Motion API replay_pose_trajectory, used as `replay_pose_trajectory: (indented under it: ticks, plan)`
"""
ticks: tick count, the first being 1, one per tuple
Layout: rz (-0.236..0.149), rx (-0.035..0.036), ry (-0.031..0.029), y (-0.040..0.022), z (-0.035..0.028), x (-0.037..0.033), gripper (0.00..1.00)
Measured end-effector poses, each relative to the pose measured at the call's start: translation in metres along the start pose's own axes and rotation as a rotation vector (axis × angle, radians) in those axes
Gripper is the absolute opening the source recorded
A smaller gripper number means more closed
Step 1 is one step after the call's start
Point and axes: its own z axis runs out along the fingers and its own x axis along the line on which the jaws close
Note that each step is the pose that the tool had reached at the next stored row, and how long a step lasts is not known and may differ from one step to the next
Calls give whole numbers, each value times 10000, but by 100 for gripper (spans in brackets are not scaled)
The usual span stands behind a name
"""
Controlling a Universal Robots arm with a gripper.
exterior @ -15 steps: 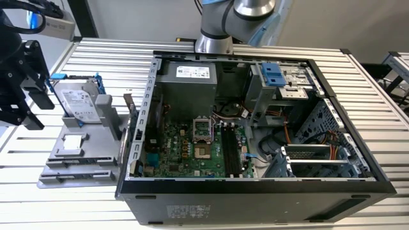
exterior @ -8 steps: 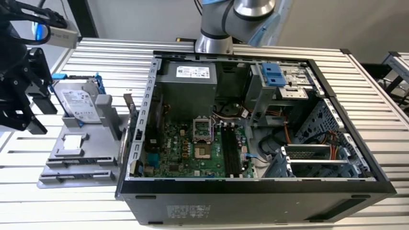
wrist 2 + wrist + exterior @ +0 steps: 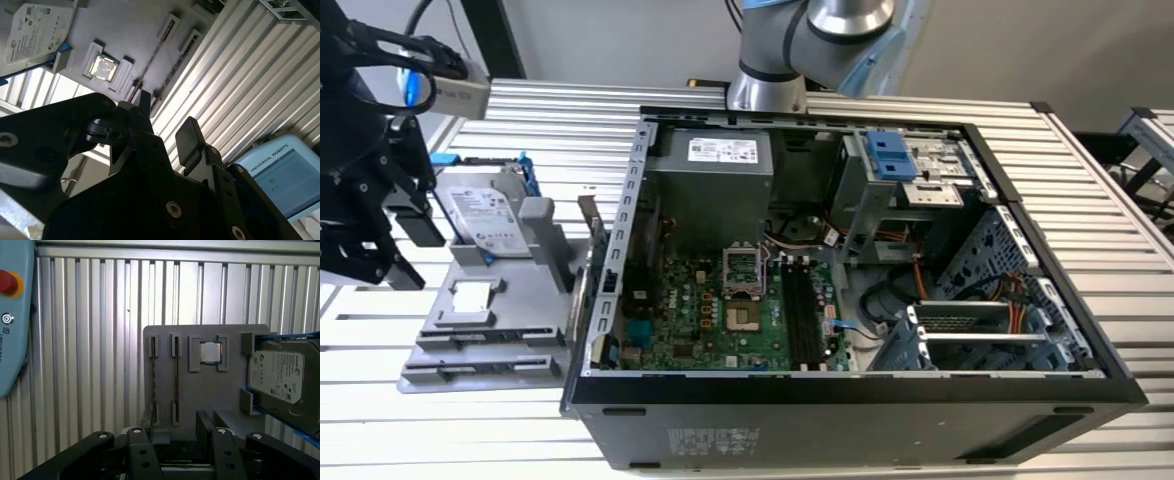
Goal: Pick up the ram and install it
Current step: 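Pick up the ram and move it above insertion slot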
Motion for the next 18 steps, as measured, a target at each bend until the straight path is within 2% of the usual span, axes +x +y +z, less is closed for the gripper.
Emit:
replay_pose_trajectory:
  ticks: [18]
  plan:
    - [23,0,0,1,269,7,100]
